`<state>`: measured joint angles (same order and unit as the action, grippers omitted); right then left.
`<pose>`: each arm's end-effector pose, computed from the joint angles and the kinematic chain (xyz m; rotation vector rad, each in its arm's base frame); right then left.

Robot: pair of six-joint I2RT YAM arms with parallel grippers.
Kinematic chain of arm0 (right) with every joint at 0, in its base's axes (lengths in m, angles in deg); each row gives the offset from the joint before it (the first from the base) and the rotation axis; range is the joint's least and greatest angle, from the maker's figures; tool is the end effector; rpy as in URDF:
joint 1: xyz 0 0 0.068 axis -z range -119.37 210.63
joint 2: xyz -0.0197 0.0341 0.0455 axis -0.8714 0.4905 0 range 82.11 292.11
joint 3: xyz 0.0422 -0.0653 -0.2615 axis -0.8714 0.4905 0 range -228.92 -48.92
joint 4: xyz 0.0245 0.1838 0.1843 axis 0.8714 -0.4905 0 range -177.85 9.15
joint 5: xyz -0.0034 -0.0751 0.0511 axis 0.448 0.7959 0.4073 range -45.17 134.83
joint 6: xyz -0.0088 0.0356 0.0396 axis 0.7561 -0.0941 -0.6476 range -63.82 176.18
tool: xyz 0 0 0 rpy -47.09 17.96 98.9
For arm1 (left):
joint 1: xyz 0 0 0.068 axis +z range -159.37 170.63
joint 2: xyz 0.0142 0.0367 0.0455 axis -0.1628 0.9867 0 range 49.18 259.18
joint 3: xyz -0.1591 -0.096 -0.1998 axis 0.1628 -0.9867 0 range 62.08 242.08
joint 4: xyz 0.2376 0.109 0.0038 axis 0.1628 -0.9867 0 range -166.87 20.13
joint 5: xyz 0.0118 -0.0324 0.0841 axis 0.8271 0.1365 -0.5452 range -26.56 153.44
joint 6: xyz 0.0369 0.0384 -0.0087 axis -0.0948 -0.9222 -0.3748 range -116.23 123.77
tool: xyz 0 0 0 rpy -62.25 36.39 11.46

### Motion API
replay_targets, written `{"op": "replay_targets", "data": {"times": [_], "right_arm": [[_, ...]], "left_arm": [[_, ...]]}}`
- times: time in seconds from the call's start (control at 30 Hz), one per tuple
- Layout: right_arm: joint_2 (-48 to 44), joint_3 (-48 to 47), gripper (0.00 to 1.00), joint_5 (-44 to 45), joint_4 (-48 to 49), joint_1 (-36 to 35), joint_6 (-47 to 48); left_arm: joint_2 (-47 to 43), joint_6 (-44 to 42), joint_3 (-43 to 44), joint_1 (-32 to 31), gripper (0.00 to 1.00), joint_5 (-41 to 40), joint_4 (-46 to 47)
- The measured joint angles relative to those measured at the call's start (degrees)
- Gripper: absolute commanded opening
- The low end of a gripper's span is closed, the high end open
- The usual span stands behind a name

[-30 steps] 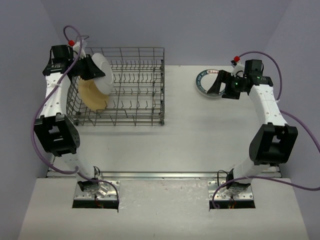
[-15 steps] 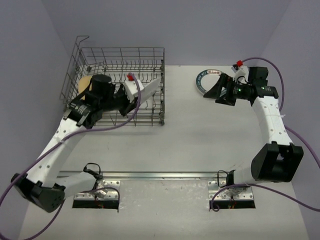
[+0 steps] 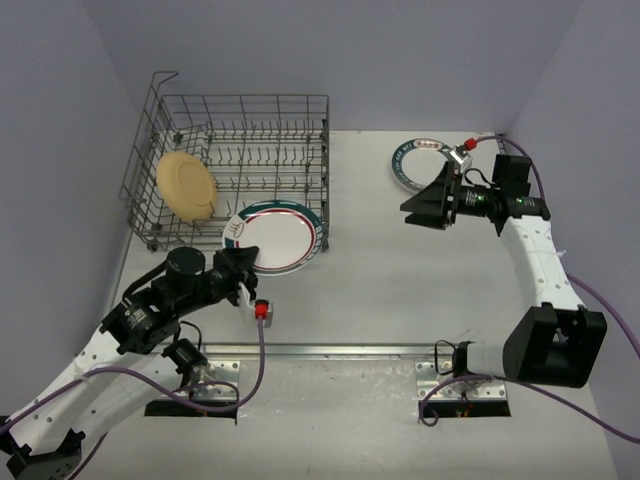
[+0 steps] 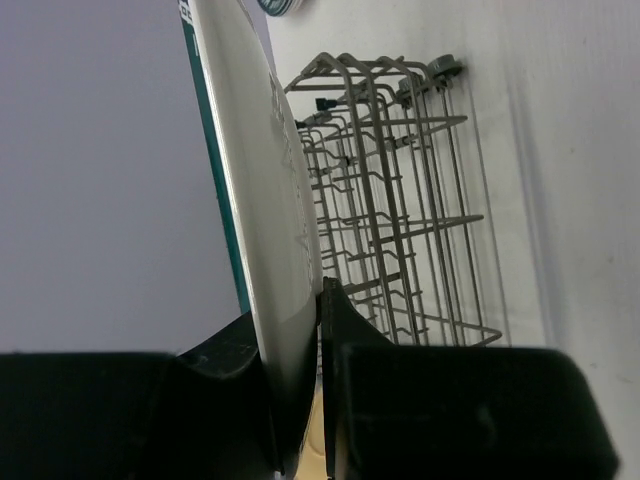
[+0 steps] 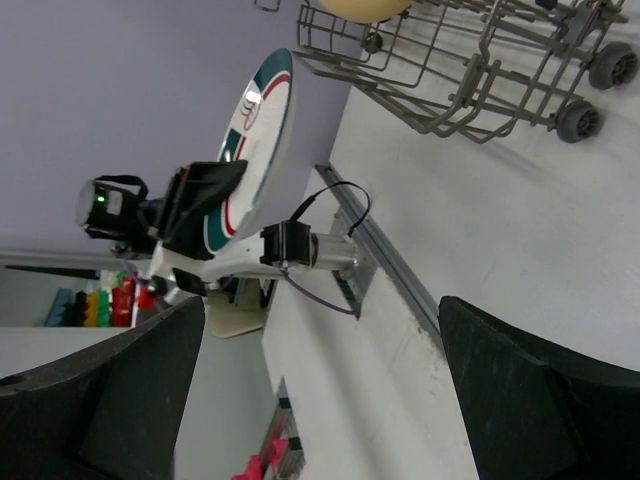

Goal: Unload the plates from the dish rack

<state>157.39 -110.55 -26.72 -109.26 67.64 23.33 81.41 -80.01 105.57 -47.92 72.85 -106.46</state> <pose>0.2706 0.0008 0.3121 0.0825 2.1724 1.6600 0.0932 -0.0817 0.3143 1.8204 0.8823 0.3383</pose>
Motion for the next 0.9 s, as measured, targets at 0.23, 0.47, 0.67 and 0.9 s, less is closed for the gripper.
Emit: {"op": "replay_targets", "data": {"times": [0.23, 0.47, 0.67, 0.9], "right_arm": [[-0.1, 1.0, 0.99, 0.8, 0.9, -5.7, -0.5], [1.2, -0.2, 0.99, 5.9, -3.1, -16.3, 4.9], [6.2, -5.3, 0.94, 9.8, -7.0, -23.3, 9.5], [11.6, -10.8, 0.69, 11.9, -10.2, -30.7, 14.0]], "left_arm": [[-5.1, -21.0, -7.4, 0.0, 0.00, 5.4, 1.4], [-3.2, -27.5, -8.8, 0.0, 0.00, 10.7, 2.5], [-0.5, -28.9, -8.8, 0.0, 0.00, 14.7, 4.3], [1.1, -29.2, -8.8, 0.0, 0.00, 16.9, 5.7]]}}
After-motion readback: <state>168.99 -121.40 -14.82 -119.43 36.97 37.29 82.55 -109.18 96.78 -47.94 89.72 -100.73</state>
